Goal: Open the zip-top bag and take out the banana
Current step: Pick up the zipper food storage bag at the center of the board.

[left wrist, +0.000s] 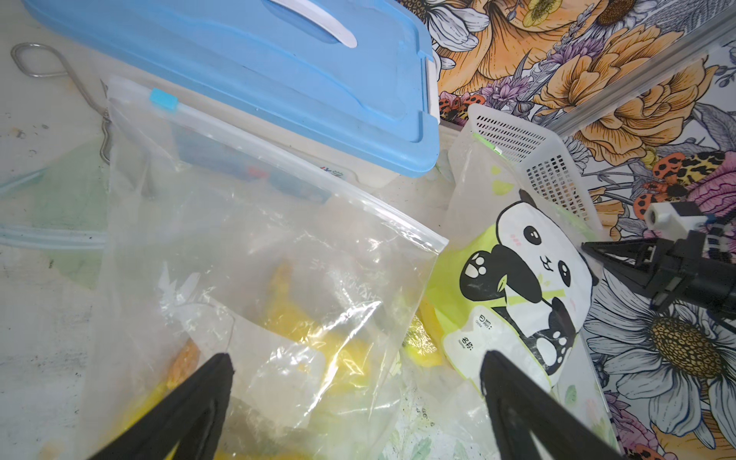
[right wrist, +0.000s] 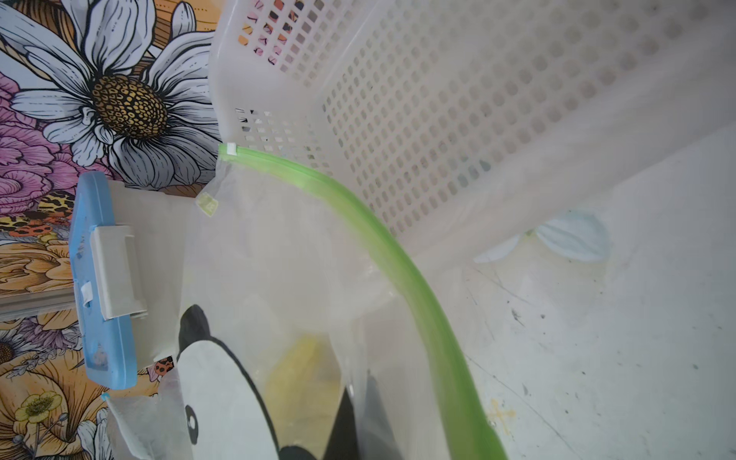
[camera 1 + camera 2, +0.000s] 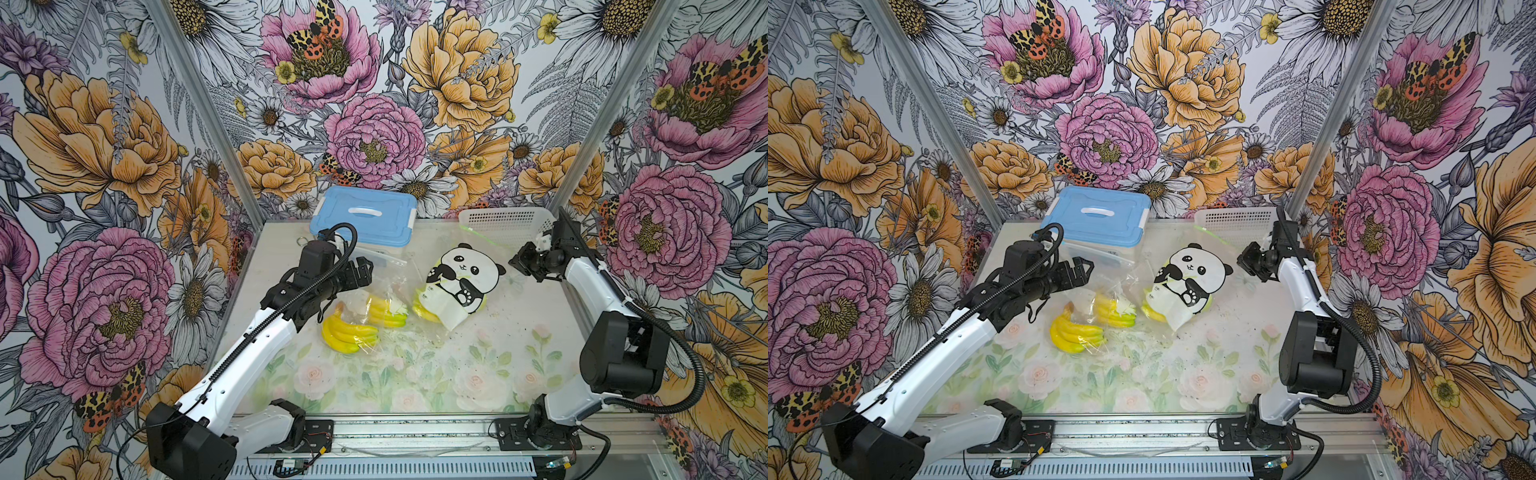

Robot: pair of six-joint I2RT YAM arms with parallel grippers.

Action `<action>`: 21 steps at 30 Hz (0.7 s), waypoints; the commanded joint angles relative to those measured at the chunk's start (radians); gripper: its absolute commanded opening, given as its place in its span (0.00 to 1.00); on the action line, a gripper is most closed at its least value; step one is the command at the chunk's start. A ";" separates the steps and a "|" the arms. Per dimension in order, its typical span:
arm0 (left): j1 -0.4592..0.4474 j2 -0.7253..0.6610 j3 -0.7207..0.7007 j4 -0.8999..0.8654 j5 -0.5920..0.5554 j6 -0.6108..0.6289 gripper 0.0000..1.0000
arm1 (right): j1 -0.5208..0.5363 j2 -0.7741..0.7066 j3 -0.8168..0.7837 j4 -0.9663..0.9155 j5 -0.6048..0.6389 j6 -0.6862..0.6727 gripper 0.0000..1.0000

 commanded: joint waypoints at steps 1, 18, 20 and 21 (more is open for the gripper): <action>0.000 -0.028 0.016 0.006 -0.002 -0.010 0.99 | 0.052 -0.074 0.086 0.042 -0.003 -0.068 0.00; 0.079 -0.013 0.163 0.216 0.360 0.113 0.99 | 0.422 -0.538 0.068 0.105 -0.008 -0.919 0.00; 0.076 -0.040 0.119 0.287 0.443 0.157 0.99 | 0.423 -0.566 0.017 0.112 -0.055 -0.953 0.00; 0.070 -0.052 0.104 0.301 0.467 0.181 0.99 | 0.422 -0.574 0.000 0.117 -0.073 -0.954 0.00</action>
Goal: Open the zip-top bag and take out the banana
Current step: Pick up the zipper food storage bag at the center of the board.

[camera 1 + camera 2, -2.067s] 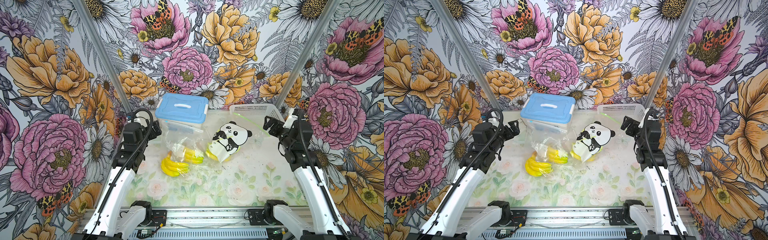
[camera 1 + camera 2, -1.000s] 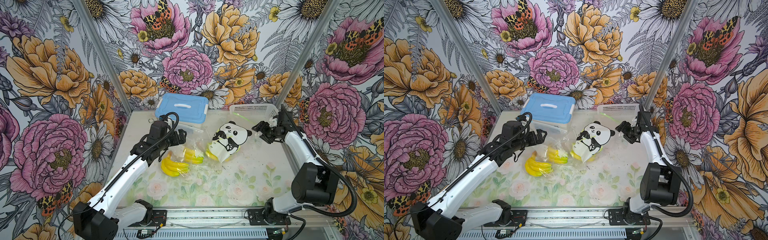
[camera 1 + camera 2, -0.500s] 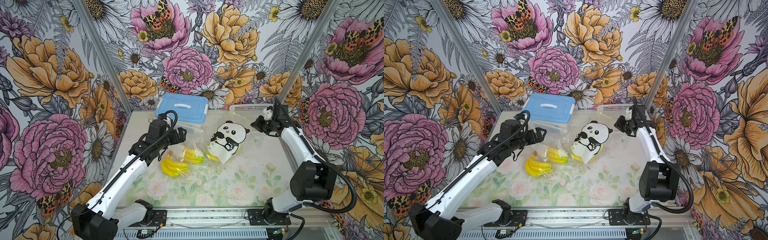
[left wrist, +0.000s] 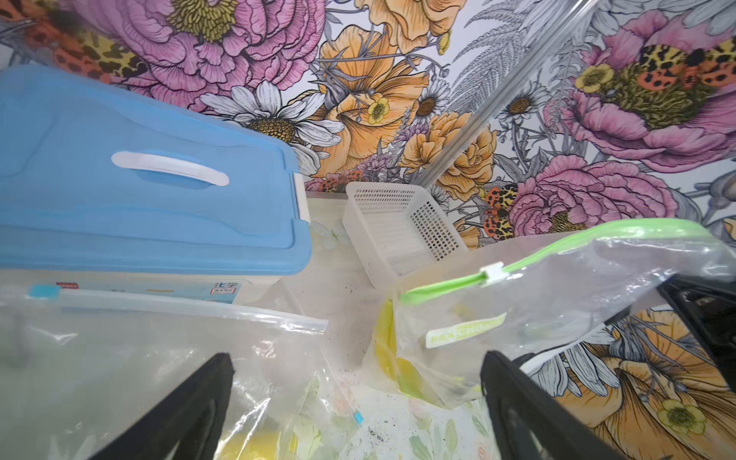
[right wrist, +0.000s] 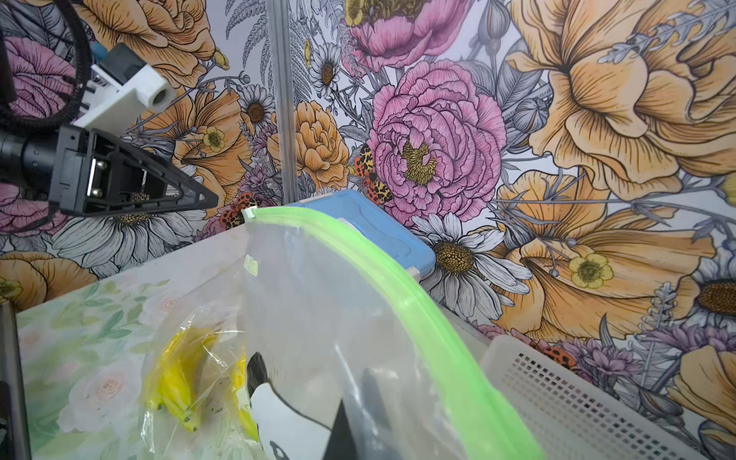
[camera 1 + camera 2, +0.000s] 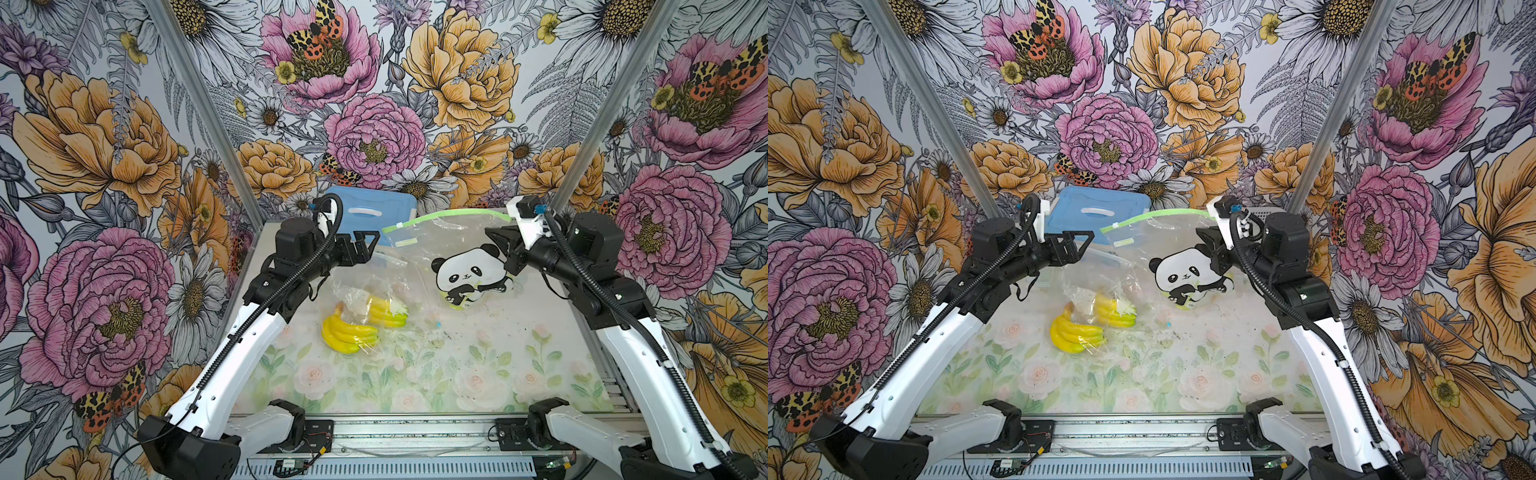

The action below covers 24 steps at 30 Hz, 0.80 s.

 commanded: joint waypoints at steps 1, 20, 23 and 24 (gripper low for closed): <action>-0.011 -0.056 -0.054 0.120 0.194 0.108 0.99 | -0.001 -0.016 -0.076 0.030 -0.069 -0.109 0.00; 0.003 0.029 -0.111 0.025 0.383 0.706 0.99 | -0.016 -0.120 -0.252 0.064 -0.189 -0.135 0.00; -0.024 0.049 -0.090 -0.063 0.384 0.826 0.99 | -0.017 -0.116 -0.254 0.064 -0.181 -0.131 0.00; -0.030 0.052 -0.096 -0.069 0.390 0.843 0.99 | -0.018 -0.116 -0.253 0.063 -0.182 -0.133 0.00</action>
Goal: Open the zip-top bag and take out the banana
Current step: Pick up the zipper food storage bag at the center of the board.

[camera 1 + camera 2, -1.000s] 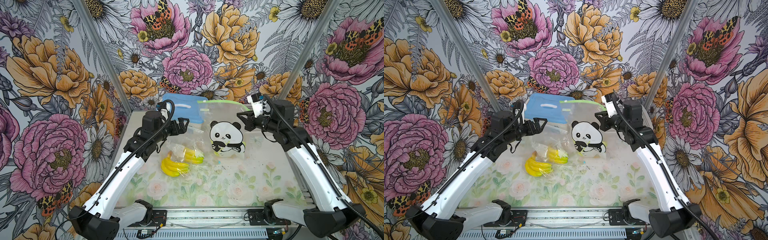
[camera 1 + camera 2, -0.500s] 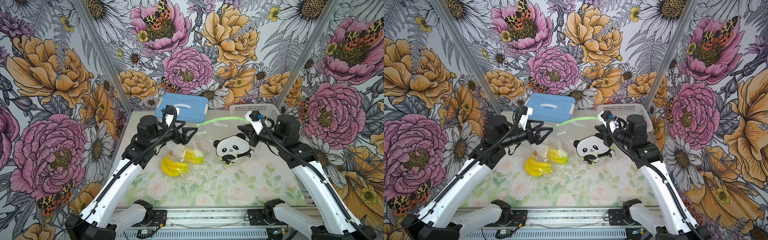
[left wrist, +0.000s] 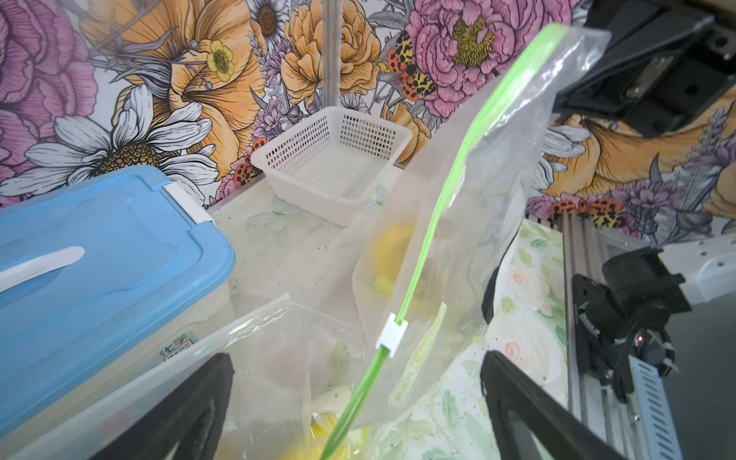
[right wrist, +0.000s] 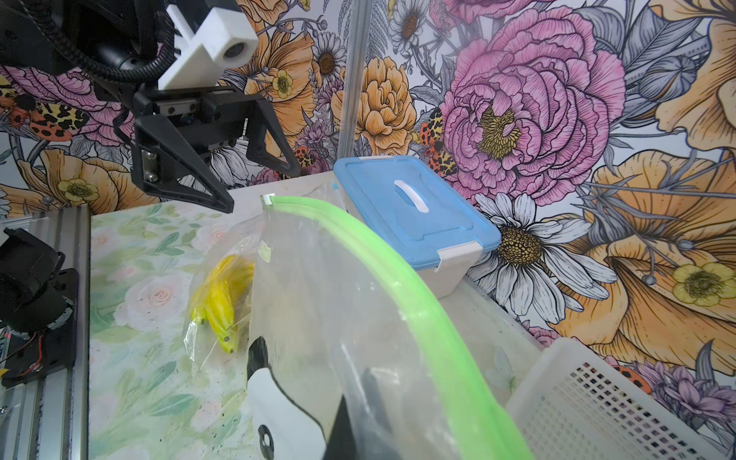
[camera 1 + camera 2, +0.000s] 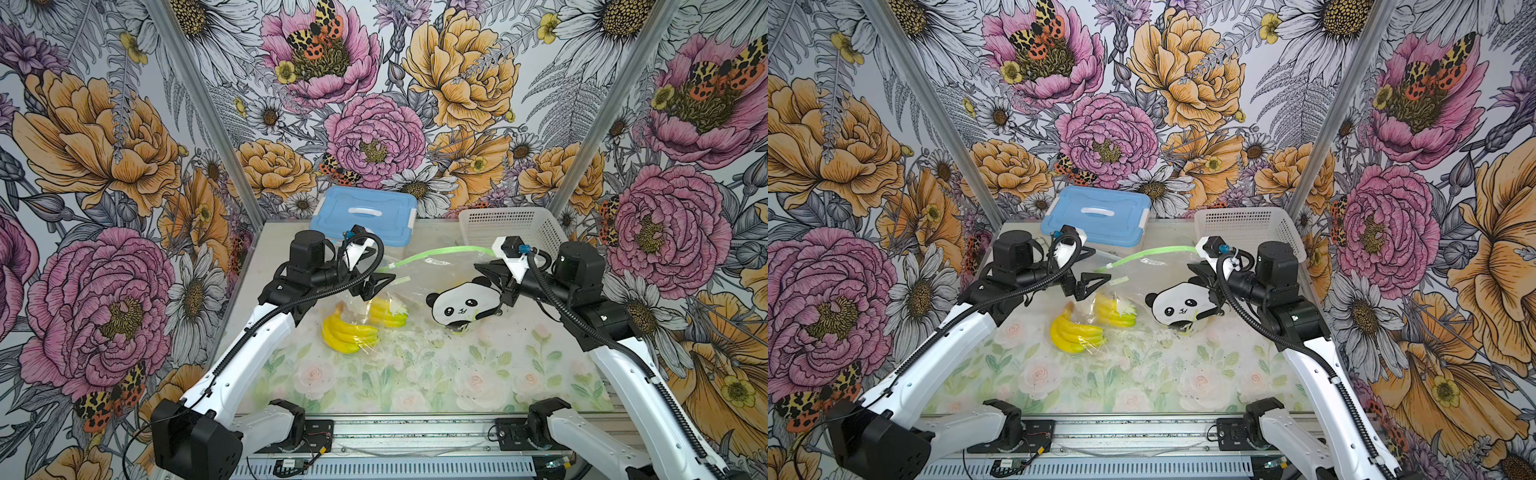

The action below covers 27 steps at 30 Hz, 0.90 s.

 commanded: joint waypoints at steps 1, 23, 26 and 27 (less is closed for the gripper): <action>-0.023 0.004 0.020 -0.079 0.043 0.163 0.98 | -0.007 -0.008 -0.004 0.025 -0.021 -0.008 0.00; -0.015 0.075 0.047 -0.085 0.022 0.144 0.20 | -0.026 -0.033 -0.039 0.025 -0.013 0.008 0.00; -0.017 0.075 0.065 -0.086 -0.003 0.129 0.12 | -0.028 -0.040 -0.035 0.023 0.001 0.037 0.00; -0.021 0.074 0.078 -0.091 -0.009 0.125 0.10 | -0.028 -0.049 -0.030 0.021 0.013 0.062 0.00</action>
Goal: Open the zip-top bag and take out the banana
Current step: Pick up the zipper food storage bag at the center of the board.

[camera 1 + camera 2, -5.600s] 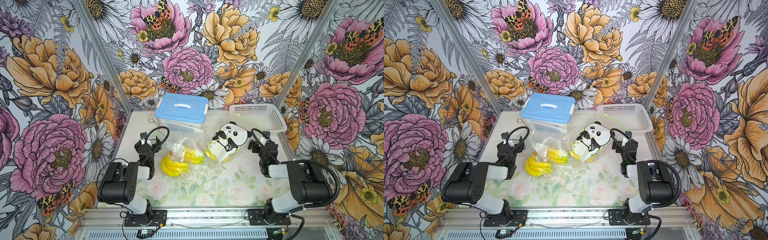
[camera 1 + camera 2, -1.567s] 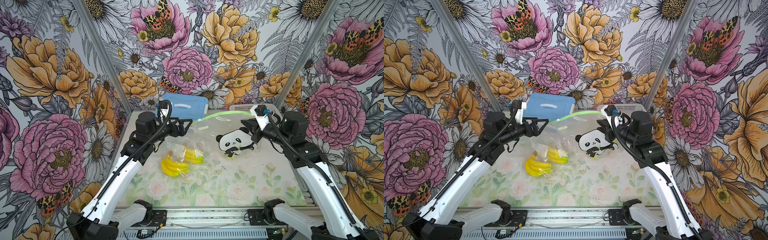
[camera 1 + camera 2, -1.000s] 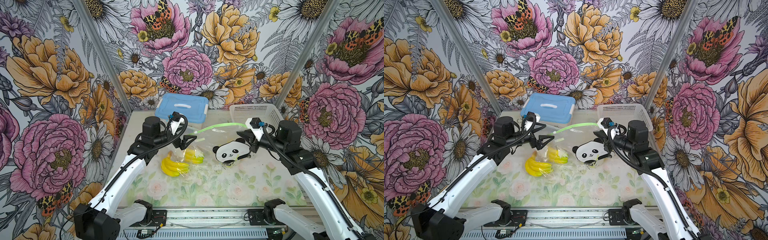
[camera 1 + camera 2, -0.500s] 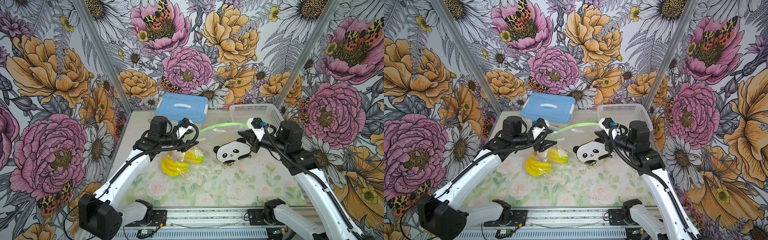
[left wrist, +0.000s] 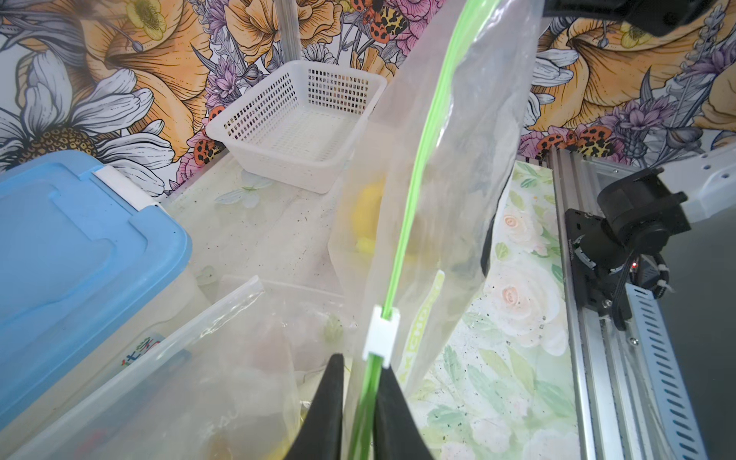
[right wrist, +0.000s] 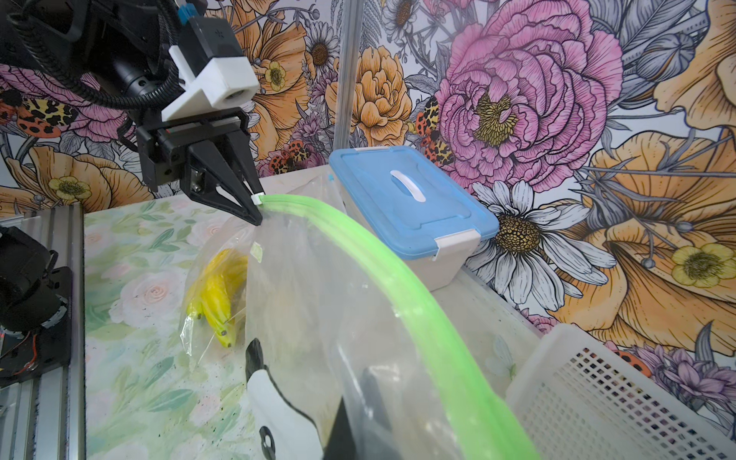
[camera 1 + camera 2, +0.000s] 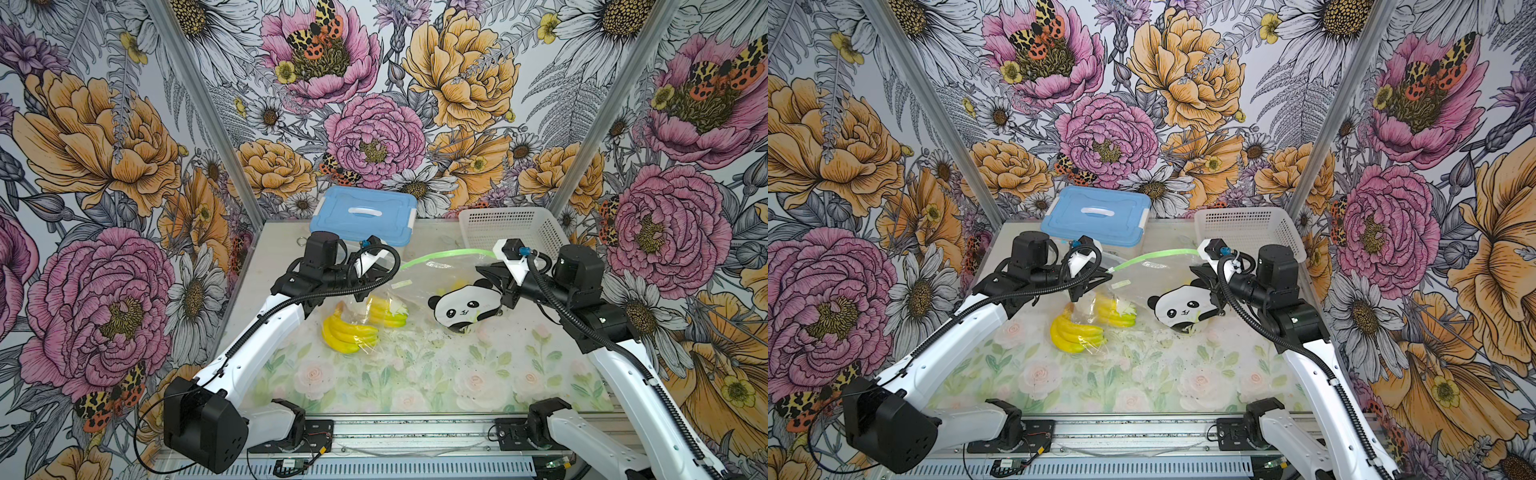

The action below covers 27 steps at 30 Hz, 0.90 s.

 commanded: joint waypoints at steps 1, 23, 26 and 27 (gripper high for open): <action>-0.009 -0.005 0.074 -0.016 -0.040 -0.009 0.09 | -0.010 -0.048 0.011 0.014 0.024 0.079 0.00; -0.199 0.039 0.405 -0.360 -0.321 0.102 0.00 | -0.007 -0.006 0.439 -0.124 -0.144 0.297 0.61; -0.213 0.046 0.437 -0.378 -0.320 0.101 0.00 | 0.045 0.066 0.426 -0.123 -0.160 0.240 0.59; -0.217 0.049 0.449 -0.388 -0.322 0.101 0.00 | 0.060 0.086 0.430 -0.123 -0.150 0.216 0.59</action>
